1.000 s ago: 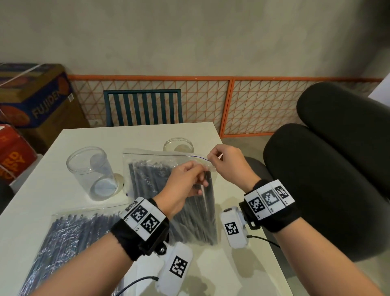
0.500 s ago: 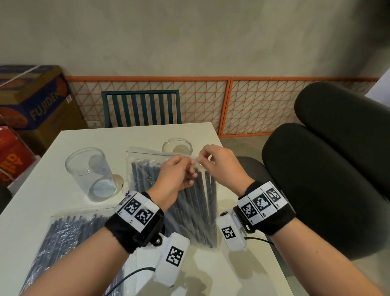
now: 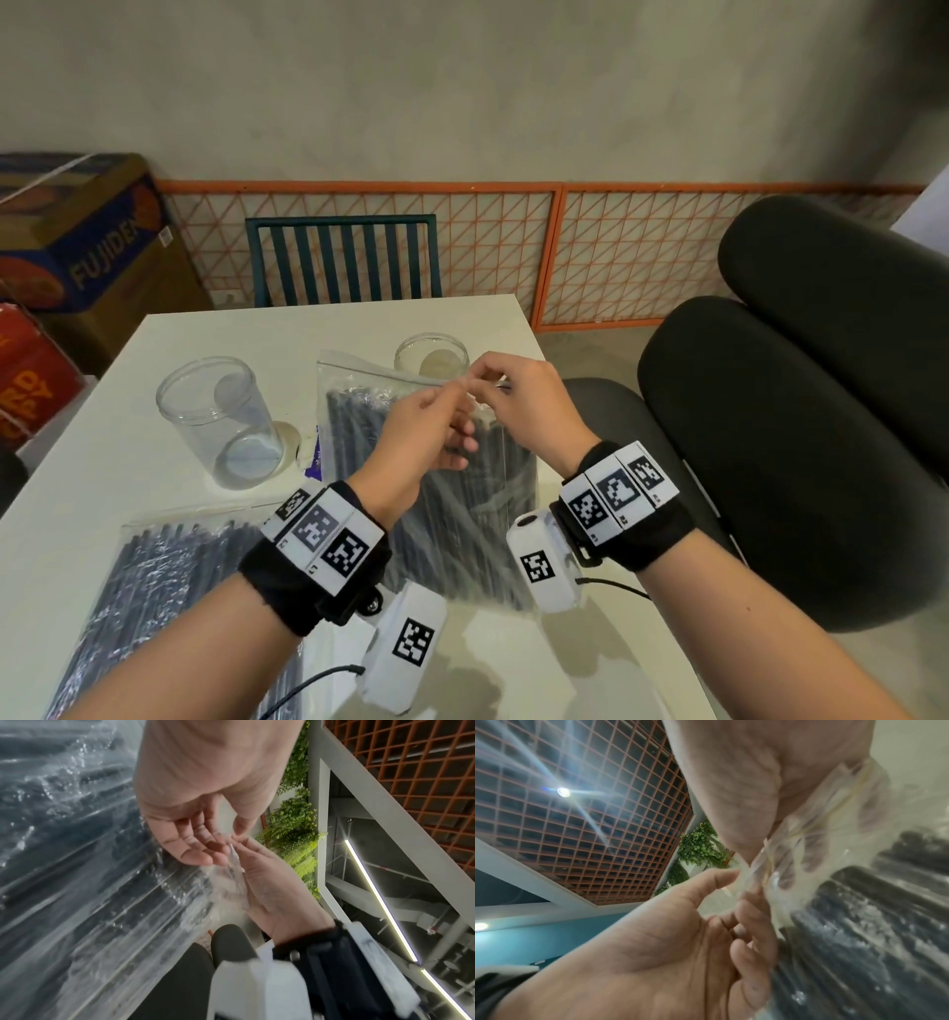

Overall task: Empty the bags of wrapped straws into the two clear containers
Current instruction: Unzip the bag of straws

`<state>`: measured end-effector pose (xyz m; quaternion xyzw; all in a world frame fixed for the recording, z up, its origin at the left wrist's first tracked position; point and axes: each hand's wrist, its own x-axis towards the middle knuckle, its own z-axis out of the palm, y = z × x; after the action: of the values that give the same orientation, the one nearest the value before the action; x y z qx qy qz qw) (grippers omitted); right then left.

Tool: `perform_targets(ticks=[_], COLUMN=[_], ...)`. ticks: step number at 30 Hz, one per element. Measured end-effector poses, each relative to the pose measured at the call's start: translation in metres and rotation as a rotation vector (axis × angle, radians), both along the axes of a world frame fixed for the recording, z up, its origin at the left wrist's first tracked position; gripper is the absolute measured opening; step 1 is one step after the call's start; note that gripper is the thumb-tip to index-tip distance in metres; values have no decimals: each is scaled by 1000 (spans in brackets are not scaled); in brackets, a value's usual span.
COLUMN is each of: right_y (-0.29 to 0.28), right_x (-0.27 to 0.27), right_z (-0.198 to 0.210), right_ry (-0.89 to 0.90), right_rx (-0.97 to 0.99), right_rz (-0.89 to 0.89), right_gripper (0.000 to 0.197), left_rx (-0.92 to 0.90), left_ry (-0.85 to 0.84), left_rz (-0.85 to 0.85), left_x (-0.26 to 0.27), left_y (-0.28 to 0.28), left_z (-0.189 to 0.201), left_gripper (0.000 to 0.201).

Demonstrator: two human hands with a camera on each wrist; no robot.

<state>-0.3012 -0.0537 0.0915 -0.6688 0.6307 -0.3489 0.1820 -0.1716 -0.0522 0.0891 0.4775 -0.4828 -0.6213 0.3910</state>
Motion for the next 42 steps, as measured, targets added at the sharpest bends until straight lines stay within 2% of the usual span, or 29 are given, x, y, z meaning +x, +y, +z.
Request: perform_targets(ticks=[3, 5, 9, 11, 13, 15, 19, 22, 26, 28, 32, 34, 39, 42], right_y=[0, -2, -11, -11, -6, 1, 2, 2, -10, -14, -10, -8, -20, -25], right_x=[2, 3, 1, 1, 9, 21, 29, 26, 13, 11, 26, 30, 10, 3], right_z=[0, 1, 2, 0, -2, -4, -5, -4, -2, -2, 3, 5, 3, 1], right_ry=[0, 3, 5, 94, 233, 276, 147, 141, 89, 68, 86, 111, 13, 32], right_rx=[10, 23, 44, 22, -29, -56, -82, -83, -15, 7, -52, -71, -31, -9], right_rz=[26, 3, -167, -229, -182, -104, -74, -58, -130, -135, -21, 10, -131, -227], right_gripper=[9, 10, 13, 15, 19, 19, 15, 15, 15, 15, 13, 13, 13, 15], left_rx=[20, 12, 9, -4, -36, -67, -48, -10, -40, -47, 1, 5, -1, 3], left_ry=[-3, -34, -48, -62, -90, -116, -129, -91, -120, -119, -174, -168, -209, -218], left_rz=[73, 59, 20, 18, 8, -14, 39, 112, 132, 127, 31, 35, -19, -35], left_x=[12, 18, 24, 26, 27, 26, 33, 43, 52, 54, 46, 42, 46, 51], left_y=[-11, -13, -5, -1, 1, 0, -10, -22, -26, -25, -26, -27, -17, -6], left_z=[5, 6, 2, -1, -1, 1, 9, 13, 17, 19, 20, 19, 18, 14], left_gripper=[20, 21, 25, 25, 25, 24, 24, 19, 21, 21, 24, 20, 18, 20])
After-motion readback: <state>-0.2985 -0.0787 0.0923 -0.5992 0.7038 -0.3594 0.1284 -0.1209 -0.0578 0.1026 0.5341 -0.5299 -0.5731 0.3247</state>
